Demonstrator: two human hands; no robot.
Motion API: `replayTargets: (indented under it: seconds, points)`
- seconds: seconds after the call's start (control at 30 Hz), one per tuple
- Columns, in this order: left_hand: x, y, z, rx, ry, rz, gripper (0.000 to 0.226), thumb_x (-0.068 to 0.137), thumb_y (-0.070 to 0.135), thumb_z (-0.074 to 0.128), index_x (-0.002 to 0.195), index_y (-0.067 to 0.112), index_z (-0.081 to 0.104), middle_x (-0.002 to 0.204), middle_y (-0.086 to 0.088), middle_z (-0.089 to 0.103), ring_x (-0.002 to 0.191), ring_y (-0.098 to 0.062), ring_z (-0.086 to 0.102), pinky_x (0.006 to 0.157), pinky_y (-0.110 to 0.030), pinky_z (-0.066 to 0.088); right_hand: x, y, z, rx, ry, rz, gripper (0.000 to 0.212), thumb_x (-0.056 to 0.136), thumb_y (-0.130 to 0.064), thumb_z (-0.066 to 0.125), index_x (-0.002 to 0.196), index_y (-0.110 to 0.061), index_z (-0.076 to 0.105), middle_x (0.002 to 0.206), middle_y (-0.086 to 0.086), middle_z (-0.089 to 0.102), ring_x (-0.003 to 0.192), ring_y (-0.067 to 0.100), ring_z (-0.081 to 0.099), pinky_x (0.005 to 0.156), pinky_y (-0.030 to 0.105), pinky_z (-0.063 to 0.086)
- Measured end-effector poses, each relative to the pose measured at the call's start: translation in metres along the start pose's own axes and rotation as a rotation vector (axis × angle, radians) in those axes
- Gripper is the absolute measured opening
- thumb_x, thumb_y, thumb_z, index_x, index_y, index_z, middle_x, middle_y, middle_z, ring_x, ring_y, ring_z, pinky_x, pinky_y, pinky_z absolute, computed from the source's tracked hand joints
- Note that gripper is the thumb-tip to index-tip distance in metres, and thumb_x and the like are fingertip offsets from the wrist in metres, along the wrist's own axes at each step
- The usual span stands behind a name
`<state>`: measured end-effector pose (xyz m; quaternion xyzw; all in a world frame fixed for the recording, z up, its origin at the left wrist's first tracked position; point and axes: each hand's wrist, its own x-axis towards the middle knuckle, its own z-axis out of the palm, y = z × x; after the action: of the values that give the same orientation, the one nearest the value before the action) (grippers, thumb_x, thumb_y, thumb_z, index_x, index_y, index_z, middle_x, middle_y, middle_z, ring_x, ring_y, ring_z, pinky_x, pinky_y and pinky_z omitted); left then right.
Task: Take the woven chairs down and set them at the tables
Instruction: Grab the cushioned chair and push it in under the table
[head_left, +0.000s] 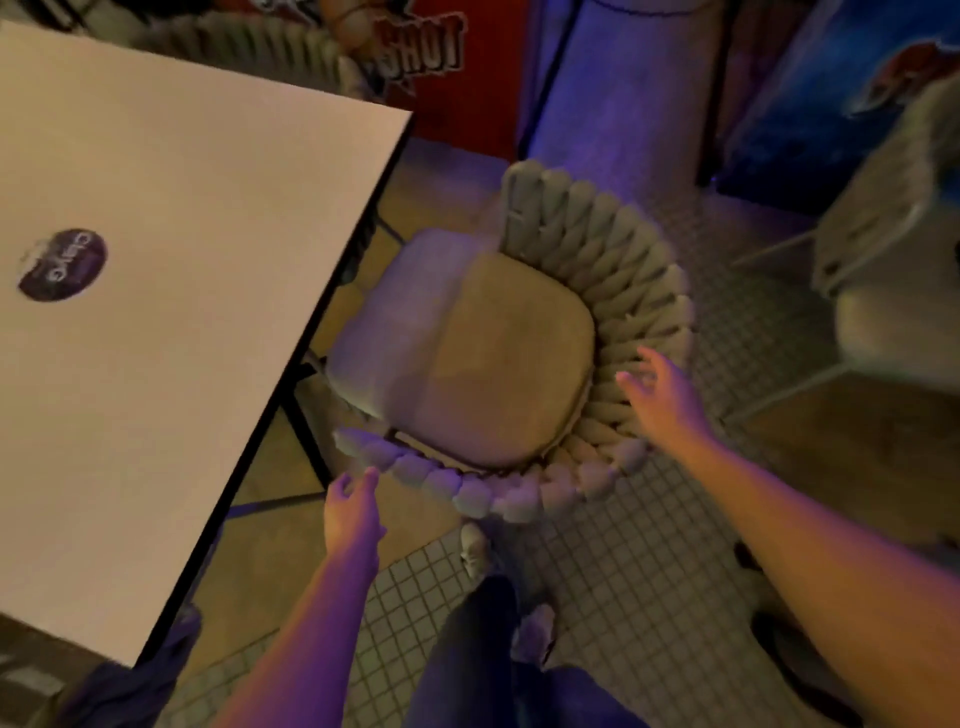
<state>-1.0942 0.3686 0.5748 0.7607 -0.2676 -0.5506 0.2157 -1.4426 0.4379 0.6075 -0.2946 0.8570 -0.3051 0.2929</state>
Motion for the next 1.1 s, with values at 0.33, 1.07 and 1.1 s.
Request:
replayTargets:
  seconds: [0.33,1.07,1.1]
  points:
    - [0.053,0.026,0.023,-0.274,0.097,-0.228,0.061,0.083,0.044,0.062,0.137,0.026,0.04,0.123,-0.006,0.055,0.115,-0.034,0.054,0.069,-0.042,0.05,0.135,-0.019,-0.018,-0.425,0.054,-0.142,0.068,0.078,-0.025,0.073,0.137,-0.005,0.045,0.132,0.029,0.049,0.125,0.043,0.045,0.105,0.05,0.038]
    - [0.066,0.004,0.055,-0.264,0.386,-0.131,0.047,0.048,0.026,0.067,0.092,0.017,0.056,0.08,-0.01,0.063,0.07,-0.029,0.063,0.063,-0.038,0.056,0.258,-0.015,-0.043,-0.737,-0.121,-0.214,0.075,0.082,-0.008,0.062,0.147,-0.013,0.026,0.12,0.039,0.049,0.104,0.053,0.055,0.084,0.054,0.046]
    - [0.058,-0.004,0.053,-0.269,0.392,-0.137,0.046,0.05,0.026,0.067,0.094,0.016,0.056,0.08,-0.009,0.062,0.068,-0.027,0.062,0.059,-0.035,0.054,0.252,-0.013,-0.043,-0.75,-0.125,-0.223,0.075,0.082,-0.006,0.062,0.148,-0.011,0.026,0.119,0.04,0.049,0.103,0.054,0.055,0.083,0.054,0.046]
